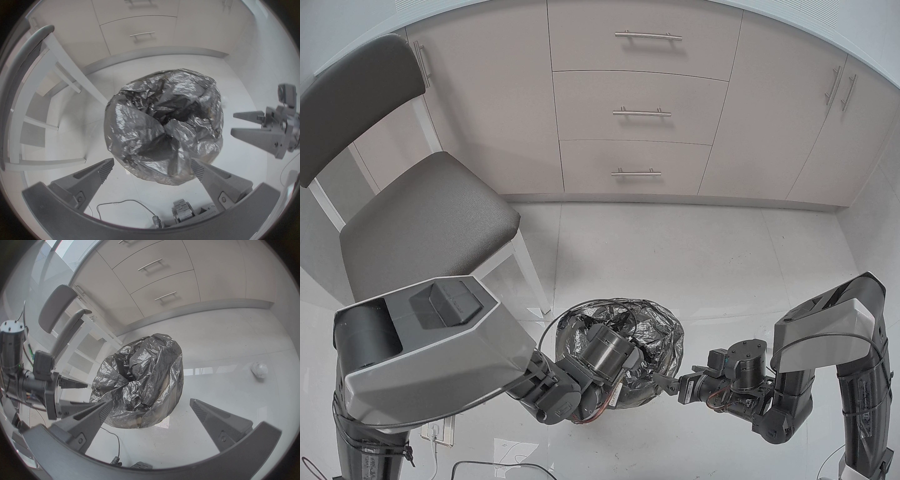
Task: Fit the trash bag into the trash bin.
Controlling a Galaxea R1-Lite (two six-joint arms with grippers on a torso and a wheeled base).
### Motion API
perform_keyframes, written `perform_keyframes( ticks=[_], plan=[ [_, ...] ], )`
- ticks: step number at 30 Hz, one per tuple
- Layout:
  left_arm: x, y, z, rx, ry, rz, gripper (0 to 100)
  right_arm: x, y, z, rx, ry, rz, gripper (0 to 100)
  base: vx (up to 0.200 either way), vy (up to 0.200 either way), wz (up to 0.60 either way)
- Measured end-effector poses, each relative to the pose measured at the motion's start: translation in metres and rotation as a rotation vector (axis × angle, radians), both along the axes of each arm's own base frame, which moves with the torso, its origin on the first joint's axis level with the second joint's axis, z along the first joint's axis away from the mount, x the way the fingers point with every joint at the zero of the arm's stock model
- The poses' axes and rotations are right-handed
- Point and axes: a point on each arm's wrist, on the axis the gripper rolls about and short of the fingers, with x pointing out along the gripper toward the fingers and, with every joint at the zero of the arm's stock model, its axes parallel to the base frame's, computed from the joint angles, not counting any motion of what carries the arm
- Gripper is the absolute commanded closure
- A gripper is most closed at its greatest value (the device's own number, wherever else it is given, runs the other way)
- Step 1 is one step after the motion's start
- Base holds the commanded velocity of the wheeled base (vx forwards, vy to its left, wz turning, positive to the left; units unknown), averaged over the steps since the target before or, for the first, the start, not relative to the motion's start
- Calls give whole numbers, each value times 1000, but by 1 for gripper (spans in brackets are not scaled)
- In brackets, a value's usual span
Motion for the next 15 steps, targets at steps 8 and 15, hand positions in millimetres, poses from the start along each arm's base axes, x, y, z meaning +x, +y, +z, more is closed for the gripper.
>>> perform_keyframes(
  ticks=[8,15],
  plan=[
    [-7,-11,-10,29,6,-52,0,1,-1,1,2,-4,-6,0,0,0,0],
    [-1,-17,-7,27,-33,-39,0,3,-3,1,1,-6,-12,0,0,0,0]
  ],
)
